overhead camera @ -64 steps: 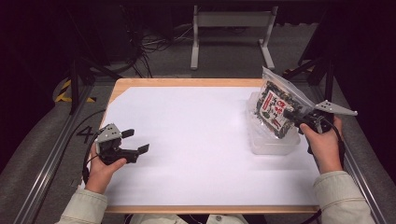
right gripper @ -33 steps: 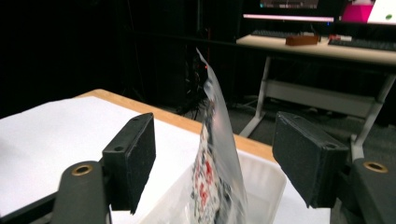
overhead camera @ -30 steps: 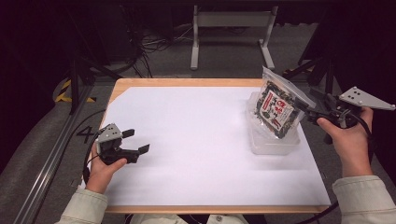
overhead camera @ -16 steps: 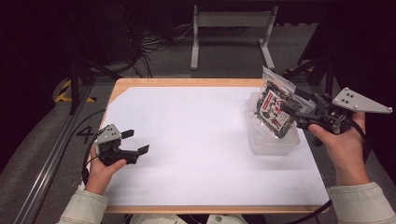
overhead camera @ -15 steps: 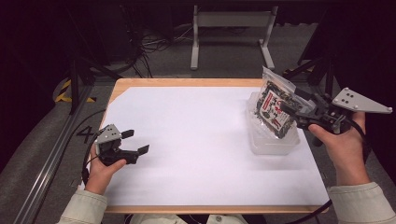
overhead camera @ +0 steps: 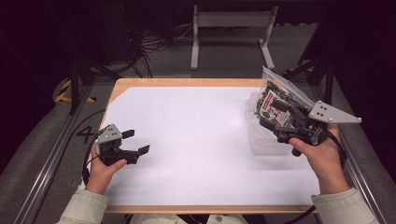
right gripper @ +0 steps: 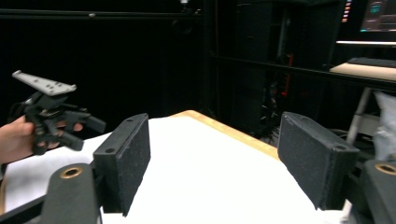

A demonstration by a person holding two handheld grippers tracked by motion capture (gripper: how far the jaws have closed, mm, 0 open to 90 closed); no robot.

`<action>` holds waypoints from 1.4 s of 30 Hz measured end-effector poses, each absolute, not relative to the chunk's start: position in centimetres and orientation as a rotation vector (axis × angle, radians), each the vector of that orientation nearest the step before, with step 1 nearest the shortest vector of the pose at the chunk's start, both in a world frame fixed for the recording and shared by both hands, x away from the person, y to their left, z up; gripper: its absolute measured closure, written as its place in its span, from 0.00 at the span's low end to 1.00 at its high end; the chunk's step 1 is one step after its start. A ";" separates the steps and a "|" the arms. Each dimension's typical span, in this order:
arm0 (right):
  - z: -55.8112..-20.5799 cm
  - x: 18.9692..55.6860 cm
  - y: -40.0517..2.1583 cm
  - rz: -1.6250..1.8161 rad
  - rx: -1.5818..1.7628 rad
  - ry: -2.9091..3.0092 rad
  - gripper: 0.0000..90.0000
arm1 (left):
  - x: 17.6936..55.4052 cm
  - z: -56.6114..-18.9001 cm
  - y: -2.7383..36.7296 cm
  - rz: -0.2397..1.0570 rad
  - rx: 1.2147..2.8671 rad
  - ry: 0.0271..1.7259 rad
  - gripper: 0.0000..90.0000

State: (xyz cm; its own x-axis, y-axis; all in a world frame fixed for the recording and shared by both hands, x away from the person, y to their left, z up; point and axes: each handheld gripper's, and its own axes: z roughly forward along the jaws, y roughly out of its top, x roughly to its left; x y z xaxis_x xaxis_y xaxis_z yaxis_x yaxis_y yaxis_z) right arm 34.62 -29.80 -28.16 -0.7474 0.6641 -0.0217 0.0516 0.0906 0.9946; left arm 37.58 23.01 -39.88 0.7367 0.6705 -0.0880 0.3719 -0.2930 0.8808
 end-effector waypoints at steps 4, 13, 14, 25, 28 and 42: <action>-29.8 34.4 -29.2 1.708 0.713 1.936 0.28 | 37.5 -39.8 23.0 0.360 1.902 0.788 0.15; -33.6 33.8 -28.0 1.682 0.726 2.011 0.28 | 36.4 -40.1 23.2 0.350 1.872 0.781 0.15; -34.0 33.7 -27.9 1.679 0.729 2.016 0.28 | 36.3 -40.2 23.2 0.346 1.870 0.785 0.15; -38.7 33.8 -26.6 1.610 0.772 2.101 0.26 | 35.2 -40.5 23.2 0.306 1.843 0.708 0.14; -39.7 33.8 -26.6 1.594 0.787 2.118 0.26 | 35.0 -40.7 23.3 0.305 1.846 0.709 0.14; -44.3 33.7 -26.0 1.487 0.804 2.209 0.26 | 34.9 -42.1 23.6 0.315 1.863 0.743 0.14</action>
